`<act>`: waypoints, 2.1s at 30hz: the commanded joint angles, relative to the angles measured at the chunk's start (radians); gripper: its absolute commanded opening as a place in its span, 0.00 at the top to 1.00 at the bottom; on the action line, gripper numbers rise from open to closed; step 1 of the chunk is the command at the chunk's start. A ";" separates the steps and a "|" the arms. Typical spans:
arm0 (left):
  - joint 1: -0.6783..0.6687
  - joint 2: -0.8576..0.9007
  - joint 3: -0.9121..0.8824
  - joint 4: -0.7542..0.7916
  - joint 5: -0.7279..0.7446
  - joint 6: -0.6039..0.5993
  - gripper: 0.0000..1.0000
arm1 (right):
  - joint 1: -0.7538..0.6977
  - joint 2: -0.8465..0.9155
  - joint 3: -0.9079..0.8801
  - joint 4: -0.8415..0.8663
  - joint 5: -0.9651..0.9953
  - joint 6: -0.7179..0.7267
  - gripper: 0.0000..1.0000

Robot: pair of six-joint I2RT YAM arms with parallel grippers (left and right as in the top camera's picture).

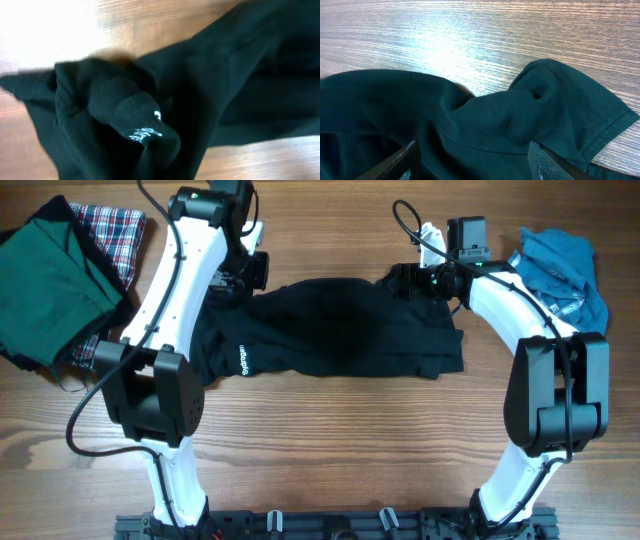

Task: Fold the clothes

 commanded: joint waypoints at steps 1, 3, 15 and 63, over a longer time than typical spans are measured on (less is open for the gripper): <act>0.003 -0.034 0.013 -0.050 -0.027 -0.062 0.96 | -0.003 0.013 0.008 -0.003 -0.039 0.004 0.30; 0.003 -0.034 0.009 -0.071 -0.027 -0.087 0.96 | -0.003 0.013 0.008 -0.003 -0.046 0.004 0.30; -0.011 -0.032 -0.198 0.058 -0.015 -0.157 0.96 | -0.002 0.013 0.008 0.052 0.225 -0.095 0.28; -0.004 -0.029 -0.200 0.062 -0.050 -0.183 0.96 | -0.143 -0.055 0.209 -0.362 0.073 0.056 0.96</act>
